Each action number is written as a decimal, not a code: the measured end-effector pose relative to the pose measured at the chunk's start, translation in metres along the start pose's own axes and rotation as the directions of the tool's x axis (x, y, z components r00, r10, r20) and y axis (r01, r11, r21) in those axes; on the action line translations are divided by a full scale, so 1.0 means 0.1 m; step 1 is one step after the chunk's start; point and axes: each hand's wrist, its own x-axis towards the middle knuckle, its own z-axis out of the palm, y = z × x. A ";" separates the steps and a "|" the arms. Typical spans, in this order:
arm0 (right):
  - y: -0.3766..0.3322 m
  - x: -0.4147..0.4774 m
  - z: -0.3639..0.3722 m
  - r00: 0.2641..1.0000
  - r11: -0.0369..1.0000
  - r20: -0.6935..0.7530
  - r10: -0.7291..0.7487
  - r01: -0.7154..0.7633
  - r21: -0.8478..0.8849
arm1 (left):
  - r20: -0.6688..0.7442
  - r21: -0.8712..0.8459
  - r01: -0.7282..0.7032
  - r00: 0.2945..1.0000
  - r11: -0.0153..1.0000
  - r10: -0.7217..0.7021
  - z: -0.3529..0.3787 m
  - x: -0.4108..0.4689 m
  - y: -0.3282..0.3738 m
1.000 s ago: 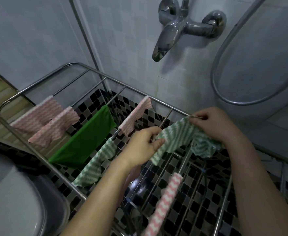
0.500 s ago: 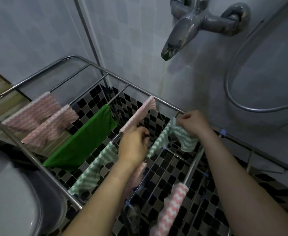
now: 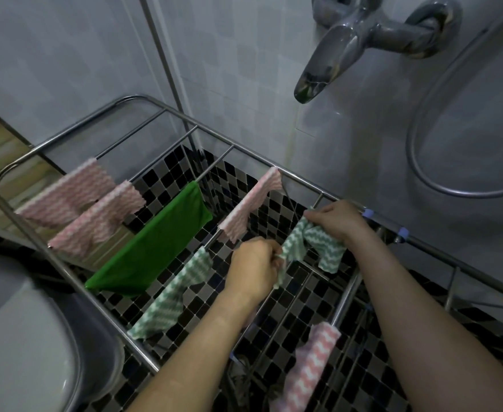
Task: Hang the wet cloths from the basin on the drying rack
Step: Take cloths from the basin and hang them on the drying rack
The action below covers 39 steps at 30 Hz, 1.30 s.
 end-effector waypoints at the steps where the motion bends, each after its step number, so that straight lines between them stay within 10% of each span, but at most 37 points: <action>1: 0.00 0.00 0.01 1.000 1.000 0.001 -0.004 0.004 -0.005 | -0.010 0.001 -0.007 1.000 1.000 0.007 -0.01 0.01 0.01; 10: -0.06 0.05 0.03 0.945 0.985 -0.291 -0.151 0.118 -0.128 | -0.050 0.036 -0.088 0.995 0.995 0.090 -0.01 0.02 0.03; 20: 0.05 -0.07 0.05 0.989 0.969 -0.017 -0.145 0.139 -0.202 | -0.020 0.088 -0.103 0.994 0.991 0.105 0.02 -0.02 0.01; 30: 0.06 -0.11 0.16 0.978 0.986 -0.156 -0.138 0.120 -0.120 | 0.052 0.060 -0.116 0.992 0.991 0.113 0.04 0.01 -0.04; 35: 0.04 -0.32 -0.13 0.998 0.946 -0.046 -0.053 0.065 0.319 | -0.085 0.000 -0.104 0.991 0.995 0.103 -0.03 -0.07 0.04; 39: 0.07 -0.70 -0.26 0.975 0.586 0.219 -0.047 -0.150 0.796 | 0.024 -0.719 0.110 0.991 0.686 -0.133 -0.14 -0.30 0.28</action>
